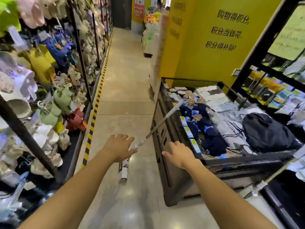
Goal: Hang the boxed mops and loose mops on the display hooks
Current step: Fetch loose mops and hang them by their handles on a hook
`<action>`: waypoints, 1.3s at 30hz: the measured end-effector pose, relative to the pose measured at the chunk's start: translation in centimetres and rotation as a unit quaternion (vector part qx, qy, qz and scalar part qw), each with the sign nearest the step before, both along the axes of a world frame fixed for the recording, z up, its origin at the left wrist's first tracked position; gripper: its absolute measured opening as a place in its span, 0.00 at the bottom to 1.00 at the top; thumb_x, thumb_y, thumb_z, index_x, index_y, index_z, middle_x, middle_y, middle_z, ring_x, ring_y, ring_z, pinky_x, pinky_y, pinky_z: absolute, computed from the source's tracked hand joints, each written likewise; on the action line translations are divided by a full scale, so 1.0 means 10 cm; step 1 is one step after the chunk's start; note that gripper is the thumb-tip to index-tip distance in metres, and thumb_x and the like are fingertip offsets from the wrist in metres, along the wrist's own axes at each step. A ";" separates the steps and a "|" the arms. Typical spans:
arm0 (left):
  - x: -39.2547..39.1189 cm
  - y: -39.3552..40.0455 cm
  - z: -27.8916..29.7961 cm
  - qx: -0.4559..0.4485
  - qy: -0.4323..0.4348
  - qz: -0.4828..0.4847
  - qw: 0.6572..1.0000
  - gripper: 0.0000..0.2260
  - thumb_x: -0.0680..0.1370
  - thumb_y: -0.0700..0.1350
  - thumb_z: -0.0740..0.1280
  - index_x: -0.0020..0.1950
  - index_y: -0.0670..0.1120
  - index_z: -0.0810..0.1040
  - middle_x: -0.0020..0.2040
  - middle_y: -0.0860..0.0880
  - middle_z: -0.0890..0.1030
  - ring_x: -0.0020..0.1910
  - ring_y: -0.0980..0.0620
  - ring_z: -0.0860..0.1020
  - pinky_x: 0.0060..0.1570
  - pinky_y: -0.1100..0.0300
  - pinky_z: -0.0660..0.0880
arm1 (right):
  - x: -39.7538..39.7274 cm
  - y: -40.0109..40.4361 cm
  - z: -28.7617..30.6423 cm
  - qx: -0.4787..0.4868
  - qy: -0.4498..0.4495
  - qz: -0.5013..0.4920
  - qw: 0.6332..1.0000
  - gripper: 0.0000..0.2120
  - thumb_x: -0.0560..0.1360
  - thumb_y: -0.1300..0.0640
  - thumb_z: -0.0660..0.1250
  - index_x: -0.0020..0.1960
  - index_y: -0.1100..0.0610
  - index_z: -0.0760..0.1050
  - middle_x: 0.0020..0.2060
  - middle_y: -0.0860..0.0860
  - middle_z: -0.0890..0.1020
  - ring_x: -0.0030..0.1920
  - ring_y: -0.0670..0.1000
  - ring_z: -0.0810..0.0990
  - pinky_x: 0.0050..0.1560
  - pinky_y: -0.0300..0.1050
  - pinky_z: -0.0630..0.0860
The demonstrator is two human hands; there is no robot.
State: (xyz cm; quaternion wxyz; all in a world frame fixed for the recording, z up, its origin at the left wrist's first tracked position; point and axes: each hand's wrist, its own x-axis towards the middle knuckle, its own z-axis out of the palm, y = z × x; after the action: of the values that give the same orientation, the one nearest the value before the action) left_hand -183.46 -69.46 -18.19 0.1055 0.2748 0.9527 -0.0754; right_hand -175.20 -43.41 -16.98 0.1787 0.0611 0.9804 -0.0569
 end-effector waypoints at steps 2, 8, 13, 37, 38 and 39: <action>-0.33 -0.02 -0.05 0.008 -0.008 0.000 1.000 0.31 0.84 0.67 0.52 0.82 0.51 0.60 0.79 0.46 0.68 0.77 0.43 0.68 0.72 0.44 0.67 | -0.31 0.00 -0.09 -0.007 0.000 -0.010 1.000 0.31 0.83 0.37 0.57 0.79 0.54 0.62 0.72 0.59 0.71 0.70 0.62 0.72 0.67 0.58 0.73; -1.28 0.05 -0.32 -0.012 -0.033 -0.019 0.999 0.32 0.85 0.67 0.51 0.84 0.50 0.58 0.80 0.44 0.67 0.78 0.42 0.67 0.72 0.43 0.67 | -1.23 0.08 -0.48 -0.039 -0.007 -0.049 0.998 0.30 0.83 0.35 0.57 0.77 0.54 0.65 0.70 0.58 0.72 0.70 0.62 0.72 0.66 0.58 0.73; -2.16 0.24 -0.48 -0.028 -0.071 -0.025 0.997 0.32 0.85 0.67 0.52 0.83 0.50 0.59 0.80 0.44 0.67 0.77 0.41 0.67 0.71 0.43 0.66 | -2.09 0.22 -0.88 -0.080 -0.030 -0.089 0.992 0.30 0.83 0.36 0.55 0.77 0.54 0.64 0.72 0.58 0.72 0.70 0.61 0.72 0.66 0.56 0.73; -4.85 2.92 -1.05 0.084 -0.197 -0.443 0.870 0.34 0.84 0.63 0.59 0.86 0.54 0.52 0.71 0.45 0.75 0.70 0.40 0.74 0.65 0.43 0.74 | -3.20 0.59 -1.41 -0.201 0.009 -0.570 0.797 0.31 0.83 0.36 0.59 0.79 0.53 0.64 0.72 0.59 0.71 0.72 0.62 0.71 0.69 0.55 0.72; -4.91 3.00 -1.07 0.088 -0.208 -0.457 0.860 0.34 0.84 0.63 0.60 0.86 0.54 0.52 0.70 0.45 0.76 0.69 0.41 0.75 0.64 0.44 0.75 | -3.23 0.56 -1.38 -0.202 0.013 -0.586 0.785 0.31 0.83 0.37 0.59 0.79 0.53 0.63 0.72 0.59 0.70 0.72 0.62 0.71 0.69 0.55 0.71; -4.97 3.07 -1.08 0.097 -0.218 -0.468 0.851 0.34 0.84 0.62 0.61 0.86 0.54 0.52 0.68 0.44 0.76 0.67 0.41 0.75 0.63 0.44 0.75 | -3.26 0.53 -1.37 -0.205 0.018 -0.600 0.773 0.31 0.83 0.37 0.59 0.79 0.53 0.63 0.73 0.59 0.70 0.73 0.62 0.71 0.69 0.54 0.71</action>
State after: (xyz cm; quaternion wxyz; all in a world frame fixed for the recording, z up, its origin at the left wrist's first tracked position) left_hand -233.11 -38.79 -29.03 0.2353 0.7061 0.6668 0.0385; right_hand -207.79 -38.10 -30.70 0.0993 0.5977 0.7126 -0.3537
